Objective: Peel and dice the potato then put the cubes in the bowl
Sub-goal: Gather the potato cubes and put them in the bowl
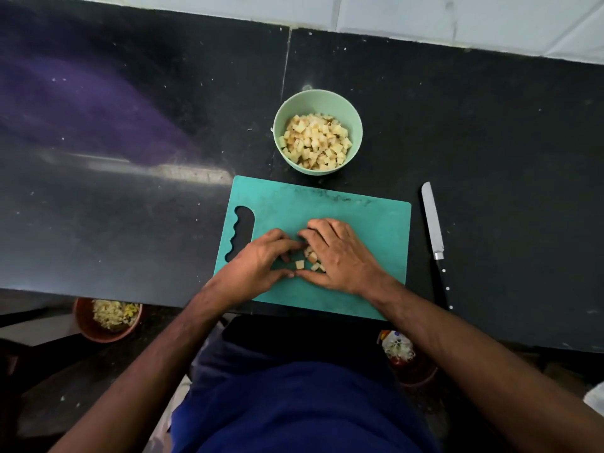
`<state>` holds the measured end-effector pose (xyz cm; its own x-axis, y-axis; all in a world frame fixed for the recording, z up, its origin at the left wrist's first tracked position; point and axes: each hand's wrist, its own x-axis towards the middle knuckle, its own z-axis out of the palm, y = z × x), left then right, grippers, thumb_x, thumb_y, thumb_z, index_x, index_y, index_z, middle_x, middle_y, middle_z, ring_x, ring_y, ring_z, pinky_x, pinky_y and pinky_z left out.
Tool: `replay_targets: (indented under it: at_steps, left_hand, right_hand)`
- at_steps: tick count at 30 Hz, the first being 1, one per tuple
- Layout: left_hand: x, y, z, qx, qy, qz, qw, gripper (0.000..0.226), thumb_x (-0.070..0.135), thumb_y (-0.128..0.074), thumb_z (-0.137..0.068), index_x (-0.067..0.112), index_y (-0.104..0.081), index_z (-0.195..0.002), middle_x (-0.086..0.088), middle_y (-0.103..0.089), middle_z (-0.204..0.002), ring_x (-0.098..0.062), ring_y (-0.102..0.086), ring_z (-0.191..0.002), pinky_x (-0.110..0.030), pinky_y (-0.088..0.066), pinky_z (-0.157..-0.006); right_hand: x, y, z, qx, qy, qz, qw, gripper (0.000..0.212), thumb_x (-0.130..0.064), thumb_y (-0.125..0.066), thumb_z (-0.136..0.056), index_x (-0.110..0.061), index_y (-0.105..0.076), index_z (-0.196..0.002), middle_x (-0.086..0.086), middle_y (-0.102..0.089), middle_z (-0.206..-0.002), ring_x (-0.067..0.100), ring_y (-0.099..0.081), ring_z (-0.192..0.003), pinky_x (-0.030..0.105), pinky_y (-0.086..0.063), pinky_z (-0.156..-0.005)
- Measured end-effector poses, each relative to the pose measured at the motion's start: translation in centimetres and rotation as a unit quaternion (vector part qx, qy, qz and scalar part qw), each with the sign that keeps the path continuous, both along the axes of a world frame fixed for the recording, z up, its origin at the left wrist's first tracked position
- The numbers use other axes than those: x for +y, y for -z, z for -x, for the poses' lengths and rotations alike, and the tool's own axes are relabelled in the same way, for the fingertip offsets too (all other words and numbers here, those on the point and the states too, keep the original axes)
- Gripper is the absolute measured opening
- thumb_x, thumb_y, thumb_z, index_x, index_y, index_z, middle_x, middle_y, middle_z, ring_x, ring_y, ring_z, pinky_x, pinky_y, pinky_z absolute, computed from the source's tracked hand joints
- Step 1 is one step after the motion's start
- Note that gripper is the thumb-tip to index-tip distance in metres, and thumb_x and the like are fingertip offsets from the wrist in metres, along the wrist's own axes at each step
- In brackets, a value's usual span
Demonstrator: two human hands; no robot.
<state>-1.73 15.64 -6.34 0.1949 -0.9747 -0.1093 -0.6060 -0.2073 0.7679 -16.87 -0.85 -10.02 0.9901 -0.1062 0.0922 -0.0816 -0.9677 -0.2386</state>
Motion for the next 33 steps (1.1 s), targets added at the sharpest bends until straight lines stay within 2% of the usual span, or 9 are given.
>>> replay_targets:
  at_steps: [5,7,10,12,17,22,25,28,33]
  left_hand:
    - [-0.4,-0.7,1.4,0.127,-0.105,-0.018,0.986,0.035,-0.011,-0.08,-0.077,0.004,-0.061,-0.102,0.001,-0.071,-0.096,-0.007,-0.071,-0.089,-0.028,-0.058,-0.085]
    - [-0.1,-0.7,2.3,0.184,-0.16,-0.01,0.97,0.028,-0.009,-0.077,-0.083,0.005,-0.057,-0.098,0.002,-0.071,-0.092,-0.012,-0.073,-0.087,-0.031,-0.059,-0.085]
    - [0.4,-0.6,2.6,0.263,-0.261,0.056,0.927,0.018,0.005,-0.07,-0.092,0.014,-0.056,-0.095,-0.005,-0.065,-0.091,-0.03,-0.072,-0.083,-0.048,-0.06,-0.08]
    - [0.8,-0.4,2.3,0.199,-0.28,0.093,0.935,0.01,0.009,-0.064,-0.094,0.015,-0.058,-0.099,-0.003,-0.065,-0.093,-0.03,-0.069,-0.085,-0.051,-0.057,-0.078]
    - [0.3,-0.2,1.9,0.018,-0.243,0.124,0.962,0.011,0.005,-0.056,-0.095,0.008,-0.061,-0.104,0.003,-0.062,-0.1,-0.015,-0.062,-0.091,-0.036,-0.05,-0.072]
    - [0.3,1.4,1.9,-0.086,-0.174,0.109,0.975,0.024,0.0,-0.055,-0.089,0.011,-0.059,-0.11,0.003,-0.057,-0.106,-0.018,-0.057,-0.1,-0.04,-0.045,-0.084]
    - [0.6,2.2,2.9,-0.149,-0.119,0.077,0.979,0.033,0.008,-0.05,-0.085,0.014,-0.057,-0.117,0.0,-0.056,-0.11,-0.025,-0.056,-0.102,-0.042,-0.037,-0.081]
    - [0.9,2.4,3.1,-0.165,-0.068,0.062,0.982,0.043,0.012,-0.048,-0.079,0.01,-0.056,-0.121,-0.005,-0.057,-0.114,-0.029,-0.055,-0.102,-0.045,-0.037,-0.08]
    - [1.1,2.4,3.1,-0.123,-0.106,0.077,0.984,0.054,0.006,-0.049,-0.072,0.011,-0.051,-0.126,-0.002,-0.053,-0.118,-0.025,-0.052,-0.107,-0.041,-0.036,-0.083]
  right_hand:
    - [-0.2,0.1,-0.4,-0.006,-0.055,0.026,0.998,0.055,-0.061,-0.054,-0.088,-0.011,-0.056,-0.113,0.012,-0.057,-0.115,0.031,-0.051,-0.096,0.046,-0.045,-0.079]
    - [-0.3,0.1,-0.6,-0.019,-0.076,0.031,0.996,0.049,-0.057,-0.055,-0.09,-0.013,-0.056,-0.11,0.012,-0.057,-0.109,0.03,-0.051,-0.089,0.044,-0.043,-0.073]
    - [-0.2,-0.1,-0.6,-0.069,-0.091,0.074,0.991,0.035,-0.052,-0.055,-0.096,-0.017,-0.058,-0.1,0.008,-0.055,-0.095,0.028,-0.051,-0.079,0.041,-0.039,-0.064]
    - [0.1,-0.2,-0.6,-0.095,-0.1,0.103,0.985,0.027,-0.047,-0.051,-0.1,-0.021,-0.056,-0.095,0.004,-0.054,-0.089,0.026,-0.051,-0.073,0.037,-0.039,-0.055]
    - [0.2,-0.1,-0.6,-0.141,-0.114,0.138,0.974,0.019,-0.037,-0.051,-0.098,-0.024,-0.056,-0.086,0.0,-0.053,-0.079,0.023,-0.051,-0.067,0.032,-0.039,-0.047]
    - [0.8,0.3,-0.3,-0.162,-0.095,0.155,0.97,0.021,-0.035,-0.053,-0.096,-0.023,-0.054,-0.079,0.001,-0.052,-0.076,0.022,-0.051,-0.066,0.032,-0.036,-0.047]
    - [1.0,0.7,-0.2,-0.16,-0.071,0.153,0.973,0.021,-0.035,-0.054,-0.096,-0.022,-0.056,-0.079,0.001,-0.053,-0.076,0.022,-0.052,-0.064,0.032,-0.037,-0.046]
    - [1.0,0.8,0.0,-0.166,-0.045,0.147,0.974,0.021,-0.035,-0.056,-0.096,-0.023,-0.06,-0.08,0.0,-0.052,-0.072,0.021,-0.052,-0.061,0.032,-0.038,-0.044]
    - [1.3,0.3,0.3,-0.173,-0.006,0.147,0.974,0.02,-0.034,-0.054,-0.1,-0.024,-0.056,-0.083,0.0,-0.056,-0.082,0.021,-0.052,-0.061,0.033,-0.039,-0.042]
